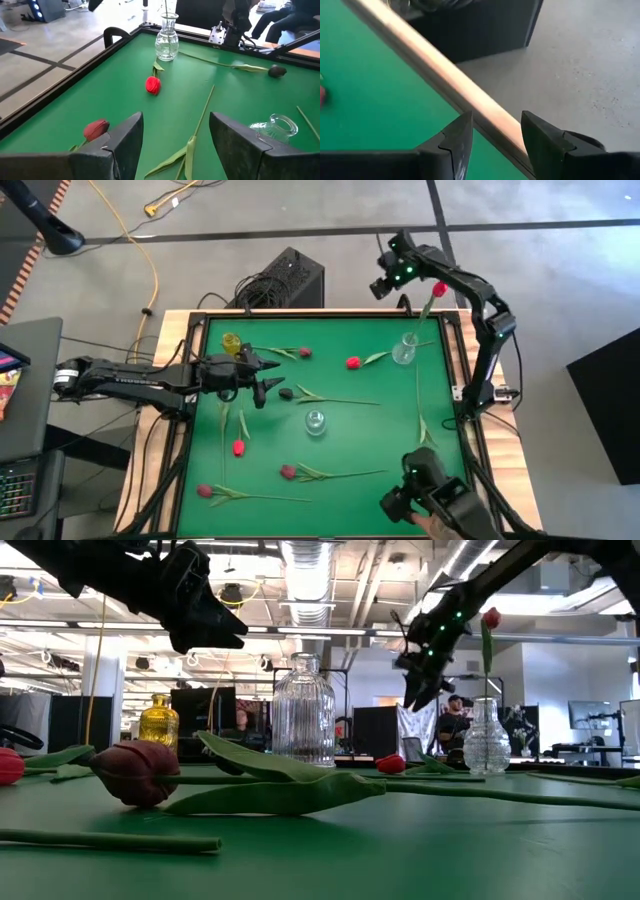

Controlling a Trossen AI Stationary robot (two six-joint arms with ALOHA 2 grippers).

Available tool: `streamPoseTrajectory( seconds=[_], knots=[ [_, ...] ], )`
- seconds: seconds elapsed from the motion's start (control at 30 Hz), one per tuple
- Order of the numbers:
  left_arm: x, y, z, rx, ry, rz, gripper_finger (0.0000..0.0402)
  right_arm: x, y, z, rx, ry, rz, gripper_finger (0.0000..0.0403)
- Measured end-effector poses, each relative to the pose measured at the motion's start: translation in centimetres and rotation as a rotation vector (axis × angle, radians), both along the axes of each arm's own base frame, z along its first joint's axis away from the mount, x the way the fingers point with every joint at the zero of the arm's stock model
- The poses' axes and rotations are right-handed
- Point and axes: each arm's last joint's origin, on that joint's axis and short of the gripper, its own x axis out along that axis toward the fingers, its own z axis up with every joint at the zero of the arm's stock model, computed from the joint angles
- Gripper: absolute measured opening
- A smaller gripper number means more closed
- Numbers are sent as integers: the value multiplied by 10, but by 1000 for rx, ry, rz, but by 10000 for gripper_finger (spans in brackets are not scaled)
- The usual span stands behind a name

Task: Sort flowers into vase by color
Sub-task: Put the top red tulip into the right transparent vase

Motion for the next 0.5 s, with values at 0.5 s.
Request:
streamPoseTrajectory(
  seconds=[0.5],
  knots=[
    [0,0,0,-17,-5,4,215,47,46,-25,-3,257,489,245]
  ],
)
